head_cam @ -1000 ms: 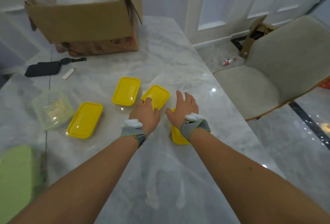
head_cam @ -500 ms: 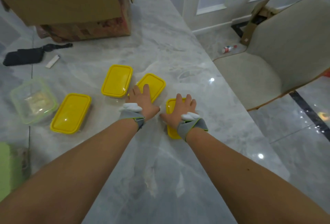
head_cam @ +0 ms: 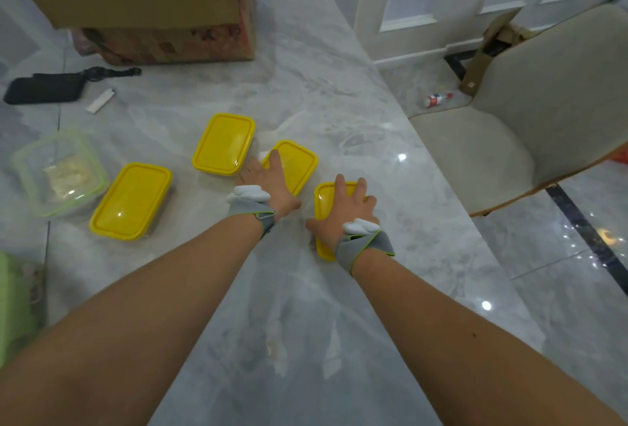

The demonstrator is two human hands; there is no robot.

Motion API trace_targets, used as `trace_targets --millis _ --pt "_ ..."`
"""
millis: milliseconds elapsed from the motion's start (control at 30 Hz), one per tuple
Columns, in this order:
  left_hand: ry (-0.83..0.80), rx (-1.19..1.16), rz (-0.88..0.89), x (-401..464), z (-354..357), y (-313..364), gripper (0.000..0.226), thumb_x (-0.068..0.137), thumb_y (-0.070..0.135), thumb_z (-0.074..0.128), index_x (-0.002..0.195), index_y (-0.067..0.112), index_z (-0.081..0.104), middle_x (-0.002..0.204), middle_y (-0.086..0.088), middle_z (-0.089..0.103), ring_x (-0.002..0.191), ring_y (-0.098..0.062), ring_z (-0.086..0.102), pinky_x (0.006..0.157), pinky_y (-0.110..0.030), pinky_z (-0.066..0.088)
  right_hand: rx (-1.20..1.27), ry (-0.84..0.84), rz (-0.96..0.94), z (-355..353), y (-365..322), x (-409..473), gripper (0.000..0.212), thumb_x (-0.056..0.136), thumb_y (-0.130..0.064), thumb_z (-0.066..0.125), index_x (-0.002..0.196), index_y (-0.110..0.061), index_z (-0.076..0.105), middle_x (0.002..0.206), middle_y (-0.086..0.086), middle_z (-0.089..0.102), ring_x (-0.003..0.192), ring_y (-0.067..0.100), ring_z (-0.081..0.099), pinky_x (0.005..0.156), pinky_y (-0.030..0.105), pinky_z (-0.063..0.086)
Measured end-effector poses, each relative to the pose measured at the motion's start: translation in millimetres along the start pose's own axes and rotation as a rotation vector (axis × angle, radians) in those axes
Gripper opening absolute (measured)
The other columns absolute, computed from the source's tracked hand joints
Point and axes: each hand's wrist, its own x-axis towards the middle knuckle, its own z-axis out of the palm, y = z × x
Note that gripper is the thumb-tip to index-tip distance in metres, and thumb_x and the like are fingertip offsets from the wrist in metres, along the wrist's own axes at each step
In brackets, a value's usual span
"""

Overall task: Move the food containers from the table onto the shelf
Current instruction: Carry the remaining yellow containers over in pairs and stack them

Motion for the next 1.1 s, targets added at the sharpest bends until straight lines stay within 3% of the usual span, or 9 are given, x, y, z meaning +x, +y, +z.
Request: trace_targets --millis 167,467,933,1100 --pt "0.04 -0.07 -0.005 -15.7 -19.1 -2.7 0.112 0.043 0.059 0.076 0.137 0.029 0.025 0.125 -0.022 0.044 0.109 -0.043 0.049 0.087 -0.047 0.044 -0.018 0.036 -0.029 -7.5 -8.6 -5.0 0.108 0.061 -0.064 0.07 0.149 -0.037 0.012 0.159 0.006 0.004 0.133 0.038 0.027 0.088 0.047 0.042" --pt "0.135 -0.093 -0.038 -44.0 -81.1 -25.0 0.106 0.051 0.061 0.079 0.139 0.029 0.031 0.125 -0.015 0.043 0.11 -0.039 0.048 0.086 -0.045 0.042 -0.018 0.051 -0.085 -30.6 -45.7 -39.1 0.109 0.064 -0.061 0.072 0.152 -0.039 0.01 0.162 0.005 0.001 0.137 0.037 0.024 0.096 0.049 0.04" --pt "0.319 -0.118 -0.172 -112.5 -196.9 -162.2 0.096 0.054 0.06 0.073 0.136 0.027 0.037 0.118 -0.014 0.046 0.104 -0.039 0.05 0.085 -0.044 0.041 0.002 0.094 -0.367 -51.9 -188.3 -123.8 0.111 0.063 -0.067 0.067 0.153 -0.039 0.009 0.161 0.005 0.002 0.136 0.037 0.025 0.095 0.05 0.042" --pt "0.387 -0.129 -0.271 -159.0 -257.2 -246.9 0.097 0.057 0.058 0.073 0.14 0.025 0.034 0.122 -0.016 0.049 0.109 -0.039 0.049 0.089 -0.043 0.039 -0.008 0.109 -0.478 -47.4 -265.8 -184.7 0.113 0.061 -0.068 0.068 0.153 -0.038 0.009 0.162 0.006 0.004 0.138 0.04 0.023 0.094 0.051 0.044"
